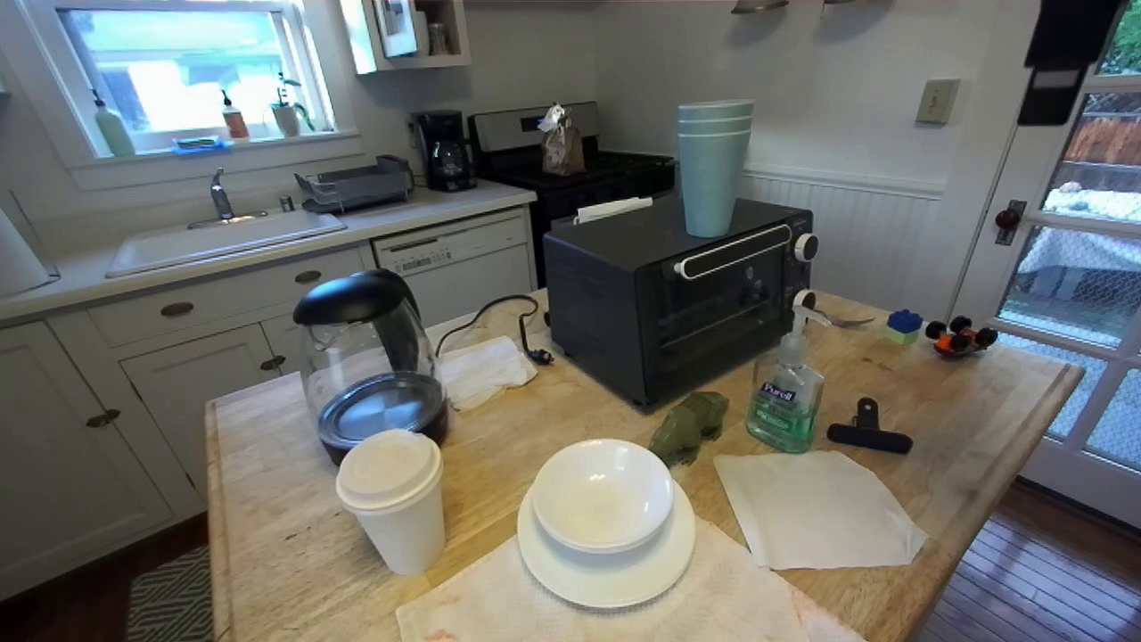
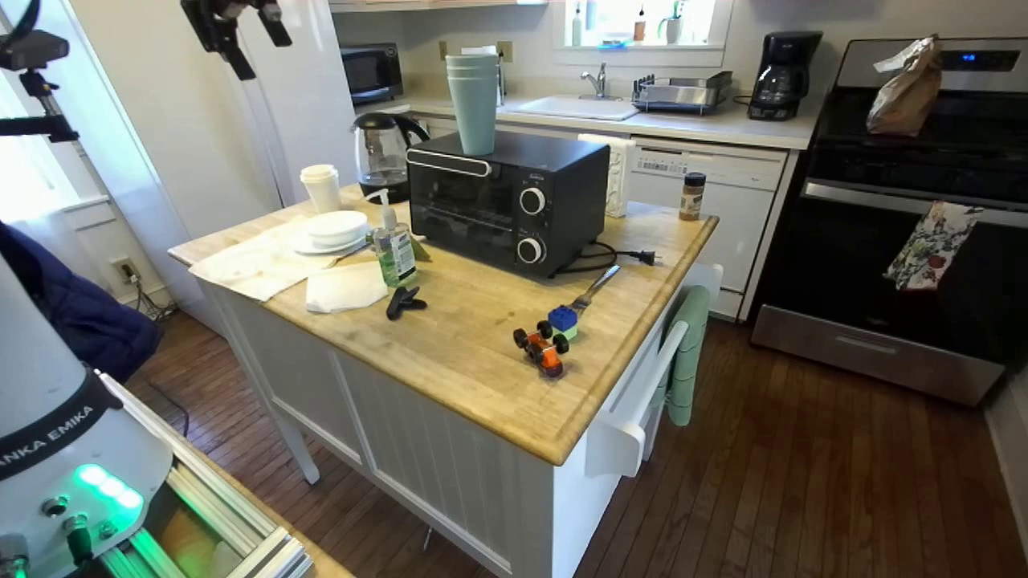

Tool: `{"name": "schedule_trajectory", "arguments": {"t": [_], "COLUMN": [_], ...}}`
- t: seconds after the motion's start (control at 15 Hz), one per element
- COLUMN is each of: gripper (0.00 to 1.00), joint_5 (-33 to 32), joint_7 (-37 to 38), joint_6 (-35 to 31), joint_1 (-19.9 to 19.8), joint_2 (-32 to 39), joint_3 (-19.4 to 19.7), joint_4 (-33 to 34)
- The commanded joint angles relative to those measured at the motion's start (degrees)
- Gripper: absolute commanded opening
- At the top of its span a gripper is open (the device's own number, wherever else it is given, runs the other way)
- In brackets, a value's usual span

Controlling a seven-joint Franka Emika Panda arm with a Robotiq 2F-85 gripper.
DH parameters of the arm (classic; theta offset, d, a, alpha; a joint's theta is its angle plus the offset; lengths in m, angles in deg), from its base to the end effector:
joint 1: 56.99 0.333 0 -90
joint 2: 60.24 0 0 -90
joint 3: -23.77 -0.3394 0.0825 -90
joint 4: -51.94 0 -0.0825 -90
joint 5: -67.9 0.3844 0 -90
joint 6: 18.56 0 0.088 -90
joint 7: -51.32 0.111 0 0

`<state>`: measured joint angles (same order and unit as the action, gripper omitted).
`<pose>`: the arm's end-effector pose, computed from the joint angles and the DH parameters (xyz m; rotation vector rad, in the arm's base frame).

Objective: Turn the bottom knob on the toaster oven to the right

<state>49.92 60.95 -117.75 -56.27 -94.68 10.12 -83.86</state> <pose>0.3490 0.0742 0.5523 2.6935 0.1318 0.0403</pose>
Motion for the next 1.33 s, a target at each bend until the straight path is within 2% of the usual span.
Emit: {"name": "schedule_trajectory", "arguments": {"t": [0.0, 0.13, 0.33, 0.47, 0.67, 0.73, 1.27], "gripper": [1.00, 1.00, 1.00, 1.00, 1.00, 1.00, 1.00], "joint_5": [-11.18, -15.97, -19.60, -22.06, -27.75, -24.73, -25.96], "joint_7": [-0.27, -2.87, -8.56, -9.85, -6.60, -7.97, -7.81], "joint_6": [-4.50, -8.25, -17.02, -21.39, -27.07, -23.72, -25.87], "joint_1": [-2.31, -2.78, -3.05, -4.27, -6.98, -5.63, -6.63], "joint_2": [3.74, 5.20, 6.60, 7.74, 8.55, 8.33, 8.54], "joint_3": [2.84, 5.84, 11.64, 14.31, 16.46, 15.62, 16.54], "joint_4": [-2.64, -4.65, -8.10, -9.75, -11.59, -10.45, -11.14]}}
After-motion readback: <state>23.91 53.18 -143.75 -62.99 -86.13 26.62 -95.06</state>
